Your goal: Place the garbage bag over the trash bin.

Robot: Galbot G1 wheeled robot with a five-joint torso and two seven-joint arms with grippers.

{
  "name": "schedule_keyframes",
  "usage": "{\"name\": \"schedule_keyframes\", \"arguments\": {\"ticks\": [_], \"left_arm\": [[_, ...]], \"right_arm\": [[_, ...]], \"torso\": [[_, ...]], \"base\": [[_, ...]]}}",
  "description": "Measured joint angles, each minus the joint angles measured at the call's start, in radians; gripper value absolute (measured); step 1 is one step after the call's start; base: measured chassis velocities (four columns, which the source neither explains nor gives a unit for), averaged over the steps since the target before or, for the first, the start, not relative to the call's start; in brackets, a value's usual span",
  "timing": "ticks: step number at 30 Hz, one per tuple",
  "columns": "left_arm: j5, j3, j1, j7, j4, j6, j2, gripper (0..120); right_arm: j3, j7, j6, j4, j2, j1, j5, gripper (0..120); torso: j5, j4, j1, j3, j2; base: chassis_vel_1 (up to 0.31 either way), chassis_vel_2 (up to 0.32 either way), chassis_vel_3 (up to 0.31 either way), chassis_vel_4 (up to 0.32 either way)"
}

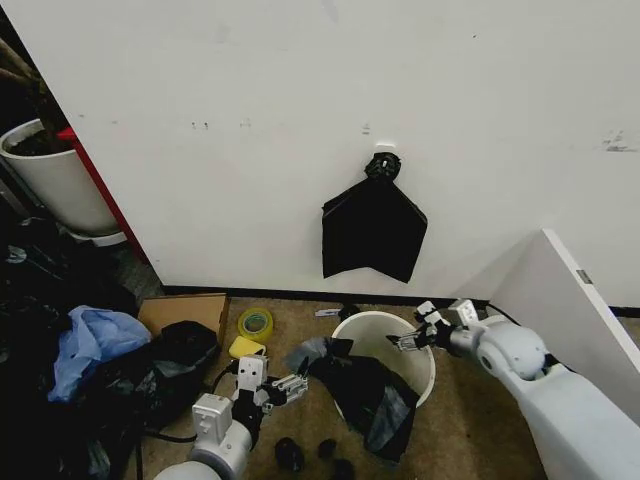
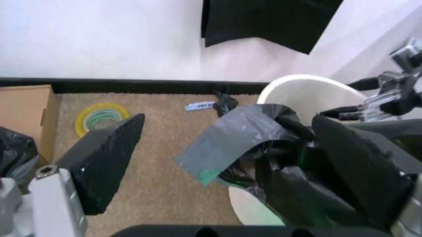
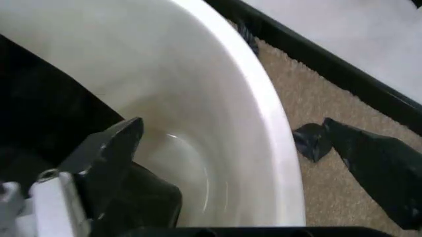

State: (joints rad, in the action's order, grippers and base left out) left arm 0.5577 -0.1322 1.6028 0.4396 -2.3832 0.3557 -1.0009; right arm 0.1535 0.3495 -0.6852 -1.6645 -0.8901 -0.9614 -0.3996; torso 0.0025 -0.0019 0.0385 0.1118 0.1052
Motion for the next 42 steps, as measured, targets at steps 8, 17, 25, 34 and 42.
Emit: {"name": "schedule_keyframes", "arguments": {"ticks": [8, 17, 25, 34, 42], "left_arm": [[-0.001, 0.007, -0.006, 0.010, 0.011, -0.010, -0.003, 100], [0.000, 0.017, -0.011, 0.019, 0.013, -0.012, -0.010, 100], [-0.001, 0.020, -0.010, 0.030, 0.010, -0.012, -0.014, 100], [-0.003, 0.029, -0.009, 0.041, 0.009, -0.016, -0.023, 100], [-0.011, 0.033, -0.003, 0.043, -0.010, -0.016, -0.033, 100]], "right_arm": [[-0.007, -0.003, -0.010, 0.024, 0.002, -0.004, 0.033, 72], [-0.011, -0.267, -0.024, -0.022, 0.008, -0.057, -0.171, 36], [-0.041, -0.752, 0.095, -0.145, 0.044, -0.162, -0.526, 10], [0.021, -1.167, 0.297, -0.353, -0.008, -0.367, -0.808, 0], [0.053, -1.277, 0.479, -0.430, -0.130, -0.502, -0.835, 0]], "torso": [[-0.0002, -0.0001, 0.000, 0.000, 0.000], [0.0000, -0.0001, 0.000, 0.000, 0.000], [-0.0002, -0.0002, 0.000, 0.000, 0.000], [0.0001, -0.0003, 0.000, 0.000, 0.000], [-0.0001, 0.0001, 0.000, 0.000, 0.000]], "base": [[0.000, 0.000, 0.000, 0.000], [0.000, 0.000, 0.000, 0.000], [0.000, 0.000, 0.000, 0.000], [0.000, 0.000, 0.000, 0.000], [0.000, 0.000, 0.000, 0.000]]}}
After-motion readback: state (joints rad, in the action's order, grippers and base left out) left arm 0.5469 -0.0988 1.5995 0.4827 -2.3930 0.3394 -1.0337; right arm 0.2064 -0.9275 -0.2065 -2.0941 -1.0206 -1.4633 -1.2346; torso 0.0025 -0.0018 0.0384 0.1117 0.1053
